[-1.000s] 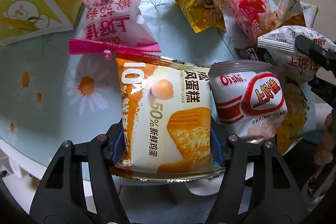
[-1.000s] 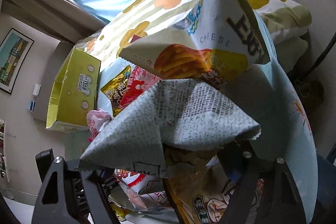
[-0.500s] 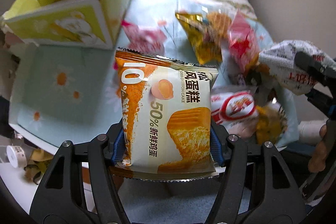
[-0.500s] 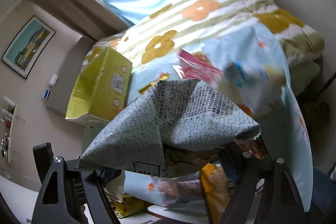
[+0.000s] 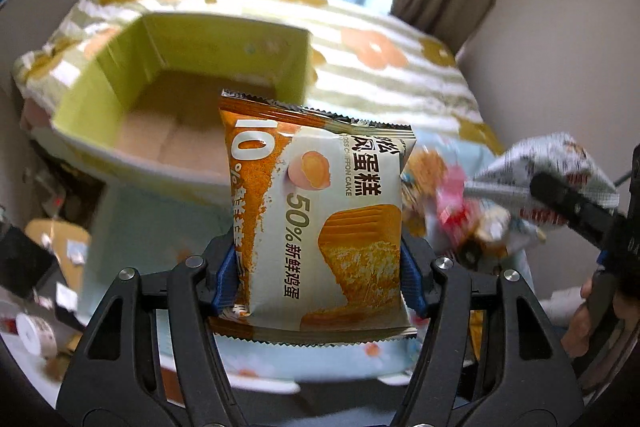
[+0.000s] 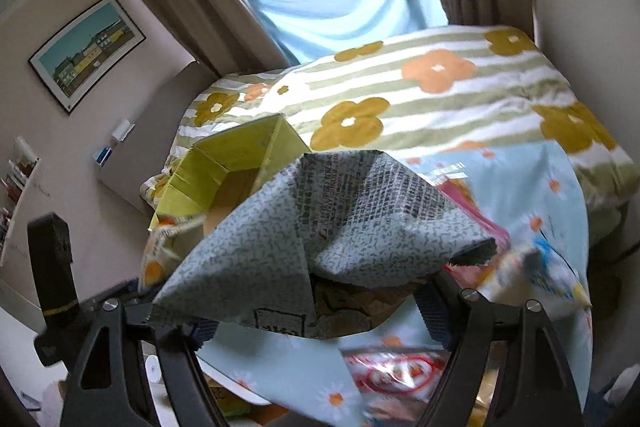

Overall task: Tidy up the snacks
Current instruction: 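Carry the cake packet and grey bag over the yellow box with both tools, then open both tools to drop the cake packet and grey bag into the box, then grasp the pink packet with the left tool while the right tool grasps the Oishi shrimp flake bag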

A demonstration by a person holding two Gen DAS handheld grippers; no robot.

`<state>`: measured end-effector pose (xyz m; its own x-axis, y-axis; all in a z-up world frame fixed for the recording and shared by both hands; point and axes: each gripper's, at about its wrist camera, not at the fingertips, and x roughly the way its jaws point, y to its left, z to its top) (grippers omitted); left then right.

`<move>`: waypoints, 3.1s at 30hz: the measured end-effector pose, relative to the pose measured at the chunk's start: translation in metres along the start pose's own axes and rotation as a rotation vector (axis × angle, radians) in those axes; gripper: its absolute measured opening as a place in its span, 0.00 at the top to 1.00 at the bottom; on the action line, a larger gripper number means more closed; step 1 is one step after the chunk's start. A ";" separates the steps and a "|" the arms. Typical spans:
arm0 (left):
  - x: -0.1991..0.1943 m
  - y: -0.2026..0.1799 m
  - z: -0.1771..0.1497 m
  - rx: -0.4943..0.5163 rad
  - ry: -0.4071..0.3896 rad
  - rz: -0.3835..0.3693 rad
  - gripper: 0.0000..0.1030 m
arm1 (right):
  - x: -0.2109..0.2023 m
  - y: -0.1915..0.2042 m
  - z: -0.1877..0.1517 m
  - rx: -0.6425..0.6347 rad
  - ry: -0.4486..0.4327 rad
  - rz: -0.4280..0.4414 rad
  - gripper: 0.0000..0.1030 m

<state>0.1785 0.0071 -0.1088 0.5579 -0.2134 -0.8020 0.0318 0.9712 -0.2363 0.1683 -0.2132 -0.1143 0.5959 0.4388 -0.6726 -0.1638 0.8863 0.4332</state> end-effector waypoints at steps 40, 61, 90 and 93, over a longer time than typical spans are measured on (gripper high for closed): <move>0.088 0.243 0.122 0.073 0.237 0.036 0.02 | 0.227 0.172 0.016 -0.091 0.174 -0.210 0.24; 0.039 0.242 0.095 0.045 0.148 0.010 0.02 | 0.204 0.185 -0.007 -0.111 0.132 -0.220 0.01; 0.028 0.094 0.023 0.141 0.091 -0.123 0.02 | 0.055 0.087 -0.062 -0.038 -0.012 -0.363 0.01; 0.034 0.071 0.007 0.123 0.099 -0.118 0.02 | 0.039 0.065 -0.074 -0.057 -0.007 -0.372 0.01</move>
<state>0.2059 0.0696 -0.1490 0.4599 -0.3303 -0.8243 0.1970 0.9430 -0.2680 0.1226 -0.1277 -0.1565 0.6282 0.0849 -0.7734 0.0215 0.9918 0.1263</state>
